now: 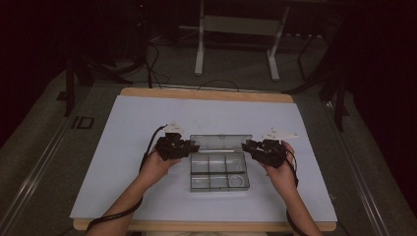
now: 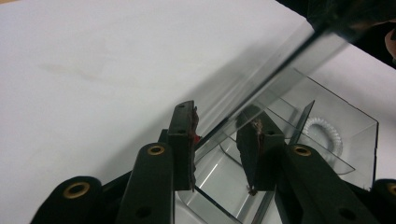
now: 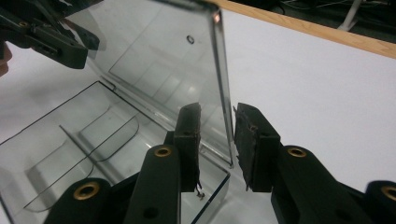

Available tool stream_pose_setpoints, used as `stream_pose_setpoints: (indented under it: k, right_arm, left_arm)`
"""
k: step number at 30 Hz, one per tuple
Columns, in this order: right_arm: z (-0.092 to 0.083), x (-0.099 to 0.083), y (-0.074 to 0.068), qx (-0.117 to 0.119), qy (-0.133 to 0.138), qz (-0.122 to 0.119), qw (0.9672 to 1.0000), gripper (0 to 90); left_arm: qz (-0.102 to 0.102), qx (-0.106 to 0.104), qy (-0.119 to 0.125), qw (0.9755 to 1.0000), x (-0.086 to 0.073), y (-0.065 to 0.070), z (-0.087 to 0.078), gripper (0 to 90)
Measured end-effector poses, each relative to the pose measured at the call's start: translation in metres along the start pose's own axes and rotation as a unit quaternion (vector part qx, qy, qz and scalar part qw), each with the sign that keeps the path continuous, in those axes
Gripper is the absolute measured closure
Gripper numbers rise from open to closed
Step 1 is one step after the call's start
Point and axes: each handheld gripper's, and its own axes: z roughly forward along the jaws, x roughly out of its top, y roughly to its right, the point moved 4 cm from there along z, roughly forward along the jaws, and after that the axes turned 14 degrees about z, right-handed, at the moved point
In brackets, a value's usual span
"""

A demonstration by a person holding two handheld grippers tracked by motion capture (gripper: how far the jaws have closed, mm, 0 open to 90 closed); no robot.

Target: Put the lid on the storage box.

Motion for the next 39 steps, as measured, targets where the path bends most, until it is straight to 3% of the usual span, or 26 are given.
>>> stream_pose_setpoints:
  k: [24,39]
  right_arm:
    - [-0.014,-0.017,-0.002,0.023,-0.01,-0.001,0.9997,70.9]
    - [-0.018,-0.028,0.003,0.026,-0.018,0.007,0.9995,68.8]
  left_arm:
    - [0.031,0.01,-0.01,0.9994,-0.007,0.014,-0.01,60.9]
    - [0.026,0.001,-0.012,0.9996,-0.021,0.019,-0.013,61.5]
